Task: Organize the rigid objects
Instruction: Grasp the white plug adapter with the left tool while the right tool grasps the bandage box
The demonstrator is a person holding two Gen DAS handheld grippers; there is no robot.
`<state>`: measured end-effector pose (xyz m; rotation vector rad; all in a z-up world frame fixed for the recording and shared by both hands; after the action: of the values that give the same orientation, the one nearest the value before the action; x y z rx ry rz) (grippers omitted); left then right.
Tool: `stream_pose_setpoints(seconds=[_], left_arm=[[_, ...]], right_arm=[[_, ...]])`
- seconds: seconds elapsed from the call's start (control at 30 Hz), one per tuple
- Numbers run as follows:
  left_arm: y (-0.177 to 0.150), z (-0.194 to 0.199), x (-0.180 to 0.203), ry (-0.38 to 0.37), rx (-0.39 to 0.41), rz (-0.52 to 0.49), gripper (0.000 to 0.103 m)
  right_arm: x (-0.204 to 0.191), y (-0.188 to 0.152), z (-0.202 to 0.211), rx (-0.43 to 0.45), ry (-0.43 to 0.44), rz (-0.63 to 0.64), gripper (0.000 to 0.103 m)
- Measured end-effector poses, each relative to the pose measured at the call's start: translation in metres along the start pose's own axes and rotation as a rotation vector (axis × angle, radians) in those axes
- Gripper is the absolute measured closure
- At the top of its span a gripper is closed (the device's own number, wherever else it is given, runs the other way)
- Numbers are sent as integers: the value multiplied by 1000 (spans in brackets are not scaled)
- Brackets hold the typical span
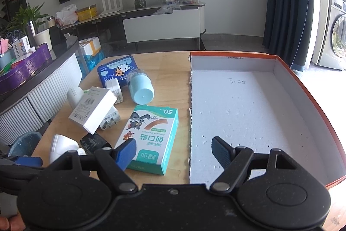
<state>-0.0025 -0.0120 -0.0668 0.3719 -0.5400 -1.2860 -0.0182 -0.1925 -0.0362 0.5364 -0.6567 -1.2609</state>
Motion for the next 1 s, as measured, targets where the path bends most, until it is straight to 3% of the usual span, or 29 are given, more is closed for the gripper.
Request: stream_pose_setpoints(seconds=[0.33,0.5,0.57,0.77,1.0], left_arm=[[1,-10,3,-19,10,-8,0],[-3,-16,2,-35,50,-54,10],[-3,-13,2,-61,71,-62,27],[-4,-8,-2,-100,67,-44,28],[3,1,-11,-86,80,-10,29]], right_arm=[[2,-1,-3,14,-2,-10,13],[3,-1,-3,13,-1,-8,13],[3,-1,-5,15,-7,-7,13],[1,-1,-11,6,7,8,13],[-11,12,-25,-18,74,20,13]])
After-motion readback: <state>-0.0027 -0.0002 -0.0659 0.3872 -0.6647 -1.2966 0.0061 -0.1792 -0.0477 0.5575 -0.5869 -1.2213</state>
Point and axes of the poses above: each gripper's, at about its wrist camera, not at the fingertips, and z roughly against the way its jaws point, x to its right, y to its top, the point moved 3 cm from there along -z, roughly the way its jaws point, and after that the axes turned 15 degrees about z, right-handed, at the moved point
